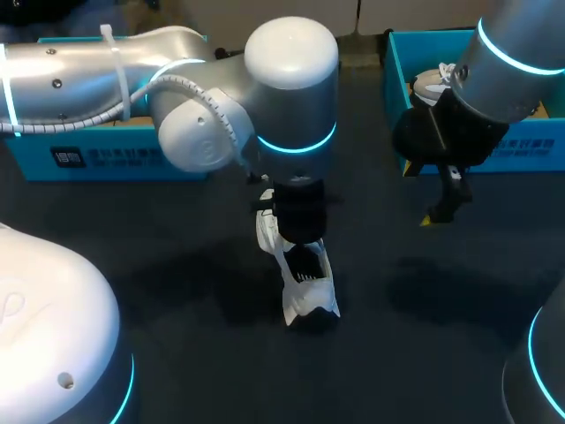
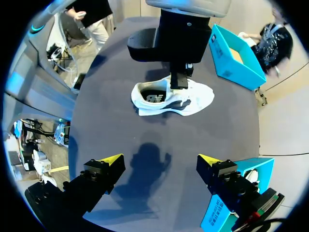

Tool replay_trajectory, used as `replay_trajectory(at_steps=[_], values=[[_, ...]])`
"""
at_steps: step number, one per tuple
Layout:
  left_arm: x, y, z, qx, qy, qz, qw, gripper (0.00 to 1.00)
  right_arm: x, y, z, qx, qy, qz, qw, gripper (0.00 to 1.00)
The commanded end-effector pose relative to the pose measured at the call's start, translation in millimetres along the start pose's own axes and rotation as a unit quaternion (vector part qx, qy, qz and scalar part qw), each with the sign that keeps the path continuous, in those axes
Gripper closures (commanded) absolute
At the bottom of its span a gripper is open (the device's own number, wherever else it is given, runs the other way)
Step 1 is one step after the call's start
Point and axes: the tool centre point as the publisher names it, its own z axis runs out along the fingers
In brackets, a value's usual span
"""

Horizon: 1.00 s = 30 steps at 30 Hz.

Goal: Take the shoe out of the shoebox, open the shoe tongue, remove and reinsert the insole, then place the shoe into the shoebox

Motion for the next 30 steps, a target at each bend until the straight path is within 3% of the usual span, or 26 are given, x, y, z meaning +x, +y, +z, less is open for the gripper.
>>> replay_trajectory(at_steps=[1, 10, 16, 26, 27, 29, 30], values=[[-0.3, 1, -2, -0.001, 0.001, -0.006, 1.0, 0.71, -0.5, 0.5, 2, 0.001, 0.0, 0.0, 1.0, 0.0], [1.2, -16, 20, 0.025, 0.009, -0.015, 1.0, 0.77, -0.5, 0.5, 2, 0.001, 0.0, 0.0, 1.0, 0.0], [7.6, -15, -1, 0.032, -0.008, -0.057, 0.998, 0.75, -0.5, 0.5, 2, 0.001, 0.0, 0.0, 1.0, 0.0], [36.7, -8, -22, 0.018, 0.0, -0.173, 0.985, 0.58, -0.5, 0.5, 2, 0.001, 0.0, 0.0, 1.0, 0.0], [43.5, -6, -25, 0.014, 0.004, -0.197, 0.98, 0.47, -0.5, 0.5, 2, 0.001, 0.0, 0.0, 1.0, 0.0], [51.2, -5, -29, 0.02, -0.001, -0.222, 0.975, 0.03, -0.5, 0.5, 2, 0.001, 0.0, 0.0, 1.0, 0.0], [51.2, -5, -29, 0.02, -0.001, -0.222, 0.975, 0.0, -0.5, 0.5, 2, 0.001, 0.0, 0.0, 1.0, 0.0]])
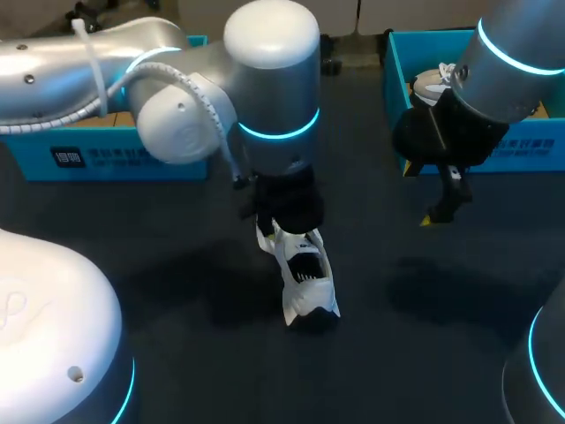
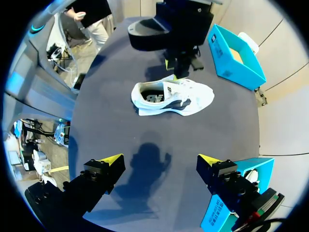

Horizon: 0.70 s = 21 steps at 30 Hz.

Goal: Take the shoe out of the shoebox, open the shoe tongue, remove and reinsert the insole, then place the shoe into the shoebox

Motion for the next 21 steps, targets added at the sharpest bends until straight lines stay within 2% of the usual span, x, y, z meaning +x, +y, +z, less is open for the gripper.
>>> replay_trajectory(at_steps=[1, 15, 16, 19, 21], values=[[16.9, 5, -10, 0.006, -0.013, -0.017, 1.0, 0.0, -0.5, 0.5, 2, 0.001, 0.0, 0.0, 1.0, 0.0], [16.9, 5, -10, 0.006, -0.013, -0.017, 1.0, 0.0, -0.5, 0.5, 2, 0.001, 0.0, 0.0, 1.0, 0.0], [11.1, 2, -11, 0.002, -0.014, -0.038, 0.999, 0.0, -0.5, 0.5, 2, 0.001, 0.0, 0.0, 1.0, 0.0], [1.9, -1, -23, 0.032, -0.011, -0.12, 0.992, 0.0, -0.5, 0.5, 2, 0.001, 0.0, 0.0, 1.0, 0.0], [3.6, -2, -28, 0.031, -0.016, -0.16, 0.987, 0.0, -0.5, 0.5, 2, 0.001, 0.0, 0.0, 1.0, 0.0]])
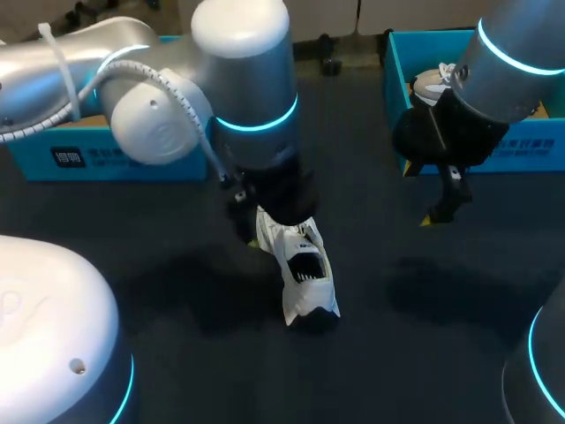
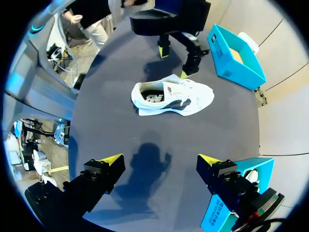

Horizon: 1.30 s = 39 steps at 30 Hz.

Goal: Take the shoe out of the shoebox, open the shoe tongue, remove and reinsert the insole, then place the shoe into the shoebox

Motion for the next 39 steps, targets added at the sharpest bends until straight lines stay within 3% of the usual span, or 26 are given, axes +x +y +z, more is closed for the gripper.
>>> replay_trajectory(at_steps=[1, 3, 5, 12, 19, 30, 39], values=[[-4.8, -1, -13, 0.016, 0.016, -0.117, 0.993, 0.0, -0.6, 0.6, 2, 0.001, 0.0, 0.0, 1.0, 0.0], [-8.3, 1, -18, 0.024, 0.04, -0.202, 0.978, 0.0, -0.6, 0.6, 2, 0.001, 0.0, 0.0, 1.0, 0.0], [-5.4, 3, -19, 0.021, 0.028, -0.222, 0.974, 0.0, -0.6, 0.6, 2, 0.001, 0.0, 0.0, 1.0, 0.0], [3.4, -2, -24, 0.017, 0.044, -0.398, 0.916, 0.0, -0.6, 0.6, 2, 0.001, 0.0, 0.0, 1.0, 0.0], [16.8, -17, -20, 0.018, 0.028, -0.471, 0.881, 0.0, -0.6, 0.6, 2, 0.001, 0.0, 0.0, 1.0, 0.0], [25.5, -64, -3, 0.022, 0.02, -0.498, 0.867, 0.0, -0.6, 0.6, 2, 0.001, 0.0, 0.0, 1.0, 0.0], [28.1, -95, 16, 0.016, 0.025, -0.474, 0.88, 0.0, -0.6, 0.6, 2, 0.001, 0.0, 0.0, 1.0, 0.0]])
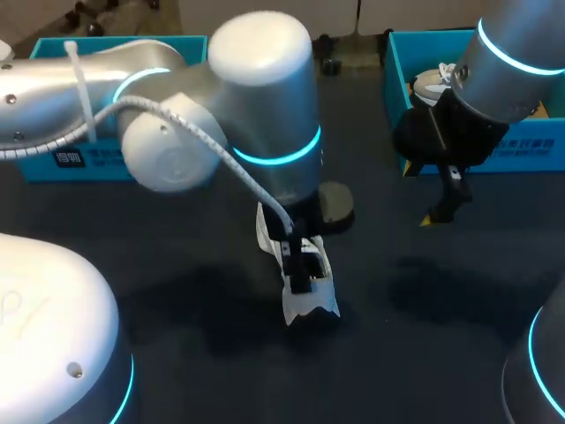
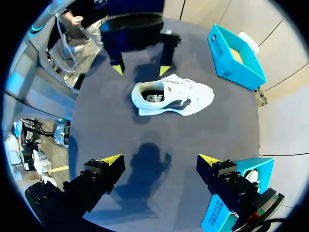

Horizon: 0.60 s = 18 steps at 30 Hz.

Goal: Take the shoe out of the shoebox, open the shoe tongue, remove and reinsert the insole, then place the shoe into the shoebox

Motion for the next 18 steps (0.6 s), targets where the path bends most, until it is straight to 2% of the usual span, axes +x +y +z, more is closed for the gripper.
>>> replay_trajectory(at_steps=[1, 10, 16, 18], values=[[6.9, -11, 15, -0.006, -0.008, -0.003, 1.0, 0.0, -0.5, 0.6, 2, 0.001, 0.0, 0.0, 1.0, 0.0], [11.0, -19, 42, -0.002, -0.011, -0.032, 0.999, 0.0, -0.5, 0.6, 2, 0.001, 0.0, 0.0, 1.0, 0.0], [14.3, -23, 69, -0.005, -0.032, -0.041, 0.999, 0.0, -0.5, 0.6, 2, 0.001, 0.0, 0.0, 1.0, 0.0], [14.2, -24, 75, -0.005, -0.02, -0.043, 0.999, 0.0, -0.5, 0.6, 2, 0.001, 0.0, 0.0, 1.0, 0.0]])
